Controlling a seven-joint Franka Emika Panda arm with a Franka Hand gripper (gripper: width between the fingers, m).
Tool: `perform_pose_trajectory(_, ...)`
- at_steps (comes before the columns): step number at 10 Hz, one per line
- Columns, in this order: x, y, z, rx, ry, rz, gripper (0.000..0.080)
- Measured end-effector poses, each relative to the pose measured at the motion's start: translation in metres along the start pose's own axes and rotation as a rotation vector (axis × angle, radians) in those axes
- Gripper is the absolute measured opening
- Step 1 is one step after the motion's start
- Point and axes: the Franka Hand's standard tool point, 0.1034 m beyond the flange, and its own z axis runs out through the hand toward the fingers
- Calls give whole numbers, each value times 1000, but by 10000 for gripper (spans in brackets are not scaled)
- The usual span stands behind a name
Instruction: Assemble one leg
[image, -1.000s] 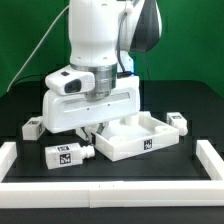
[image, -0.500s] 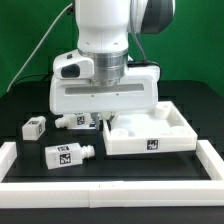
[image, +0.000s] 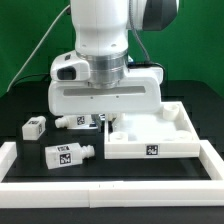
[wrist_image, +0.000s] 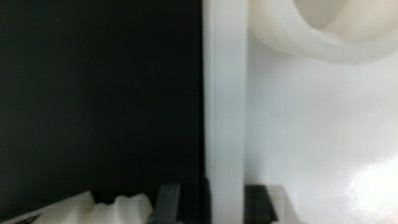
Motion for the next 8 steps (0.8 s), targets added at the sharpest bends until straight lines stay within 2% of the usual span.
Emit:
perform_pose_trajectory(1,2,0,0,3,-7,13,45)
perform_pose_trajectory(2,10,-1,0,6,-12,19,45)
perform_pose_trajectory(6,53,1,6,9,-23,23,45)
perform_pose_trajectory(8,51,0,9,9,-25,20,45)
